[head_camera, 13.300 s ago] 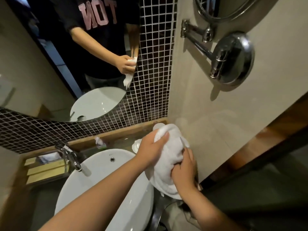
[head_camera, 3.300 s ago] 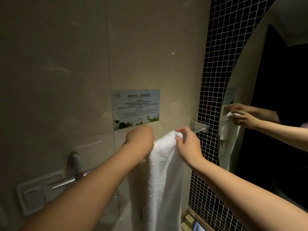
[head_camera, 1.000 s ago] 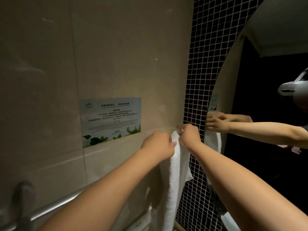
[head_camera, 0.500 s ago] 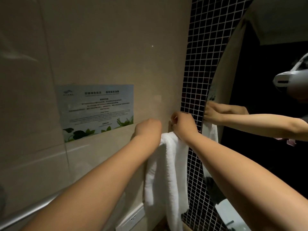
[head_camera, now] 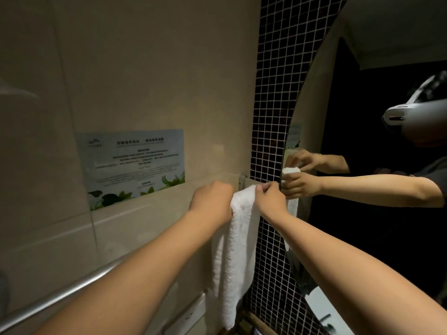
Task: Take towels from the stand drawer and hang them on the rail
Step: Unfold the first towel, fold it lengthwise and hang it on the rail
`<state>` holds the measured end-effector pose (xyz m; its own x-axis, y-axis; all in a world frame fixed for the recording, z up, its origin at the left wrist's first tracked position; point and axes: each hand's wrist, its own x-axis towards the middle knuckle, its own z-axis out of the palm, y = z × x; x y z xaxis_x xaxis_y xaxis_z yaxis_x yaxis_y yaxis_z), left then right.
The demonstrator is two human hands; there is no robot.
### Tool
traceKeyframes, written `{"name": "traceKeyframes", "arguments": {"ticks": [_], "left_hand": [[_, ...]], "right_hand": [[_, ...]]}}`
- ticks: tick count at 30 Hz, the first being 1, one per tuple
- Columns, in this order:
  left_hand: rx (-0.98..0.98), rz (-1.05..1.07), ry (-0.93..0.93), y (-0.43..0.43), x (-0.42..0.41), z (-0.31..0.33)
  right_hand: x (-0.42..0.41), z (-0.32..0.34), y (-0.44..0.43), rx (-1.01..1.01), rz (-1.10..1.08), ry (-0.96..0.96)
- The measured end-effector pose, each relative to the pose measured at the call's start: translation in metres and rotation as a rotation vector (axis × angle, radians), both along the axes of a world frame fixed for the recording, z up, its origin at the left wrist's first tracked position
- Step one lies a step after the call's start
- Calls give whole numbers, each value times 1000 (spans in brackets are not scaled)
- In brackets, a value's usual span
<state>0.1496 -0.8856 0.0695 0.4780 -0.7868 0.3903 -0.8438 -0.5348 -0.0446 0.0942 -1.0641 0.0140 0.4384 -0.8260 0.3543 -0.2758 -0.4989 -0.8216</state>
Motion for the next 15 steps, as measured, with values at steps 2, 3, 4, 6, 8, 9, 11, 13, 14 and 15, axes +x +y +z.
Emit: {"name": "traceKeyframes", "arguments": {"ticks": [2,3,4,6,8,9,11,13,14,15], "left_hand": [[28,-1,-128,0,-7,-2],[43,0,-167,0,-9,-1],[54,6,-186,1,-9,1],[43,34,-188,6,-6,7],[-14,58,-183,13,-2,16],[-38,68,-192,17,-2,21],[-70,95,-204,22,-4,28],[-69,150,-193,25,-3,32],[-53,175,-174,27,0,33],[-30,195,-146,28,4,31]], "right_hand": [[-4,6,-4,-28,53,48],[-7,10,-5,-55,83,86],[-10,15,-6,-88,108,128],[-15,23,-7,-161,132,188],[-14,32,-7,-224,120,178],[-11,37,-5,-259,105,159],[-3,50,2,-327,50,110],[3,62,10,-407,-14,69],[5,64,12,-424,-26,77],[7,64,13,-425,-13,115]]}}
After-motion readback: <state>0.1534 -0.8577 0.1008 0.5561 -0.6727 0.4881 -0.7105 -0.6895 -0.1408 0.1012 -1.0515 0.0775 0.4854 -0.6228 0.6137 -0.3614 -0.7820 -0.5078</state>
